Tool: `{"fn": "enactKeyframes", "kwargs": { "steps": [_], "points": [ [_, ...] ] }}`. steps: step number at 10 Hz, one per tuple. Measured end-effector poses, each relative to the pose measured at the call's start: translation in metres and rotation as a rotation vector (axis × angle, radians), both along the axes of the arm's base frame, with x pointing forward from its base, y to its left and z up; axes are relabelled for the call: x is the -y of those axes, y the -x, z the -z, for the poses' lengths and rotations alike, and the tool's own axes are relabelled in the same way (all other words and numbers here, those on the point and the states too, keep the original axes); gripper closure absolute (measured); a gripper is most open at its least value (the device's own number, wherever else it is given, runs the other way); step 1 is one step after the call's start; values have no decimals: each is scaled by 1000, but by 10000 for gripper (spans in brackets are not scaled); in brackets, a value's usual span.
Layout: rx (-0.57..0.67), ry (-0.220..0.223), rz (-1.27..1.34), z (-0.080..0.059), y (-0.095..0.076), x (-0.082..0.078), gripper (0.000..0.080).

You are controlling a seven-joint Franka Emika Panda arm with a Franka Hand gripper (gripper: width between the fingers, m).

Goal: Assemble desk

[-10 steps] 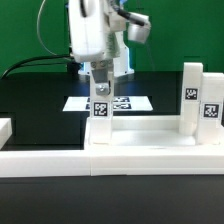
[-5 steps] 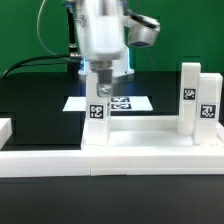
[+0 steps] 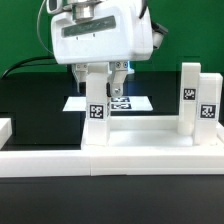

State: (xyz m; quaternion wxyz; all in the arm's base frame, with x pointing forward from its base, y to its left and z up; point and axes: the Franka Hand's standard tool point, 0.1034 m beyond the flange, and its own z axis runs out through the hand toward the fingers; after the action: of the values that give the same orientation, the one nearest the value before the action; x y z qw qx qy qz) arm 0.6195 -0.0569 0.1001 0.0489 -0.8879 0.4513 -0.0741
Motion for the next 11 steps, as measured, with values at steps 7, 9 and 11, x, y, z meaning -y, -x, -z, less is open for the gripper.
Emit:
{"fn": "enactKeyframes", "kwargs": {
  "steps": [7,9,11],
  "points": [
    [-19,51,-262,-1,-1,1,504],
    [-22,29,-132,0,-1,0,504],
    [-31,-14,130,0,-1,-7,504]
  ]
}}
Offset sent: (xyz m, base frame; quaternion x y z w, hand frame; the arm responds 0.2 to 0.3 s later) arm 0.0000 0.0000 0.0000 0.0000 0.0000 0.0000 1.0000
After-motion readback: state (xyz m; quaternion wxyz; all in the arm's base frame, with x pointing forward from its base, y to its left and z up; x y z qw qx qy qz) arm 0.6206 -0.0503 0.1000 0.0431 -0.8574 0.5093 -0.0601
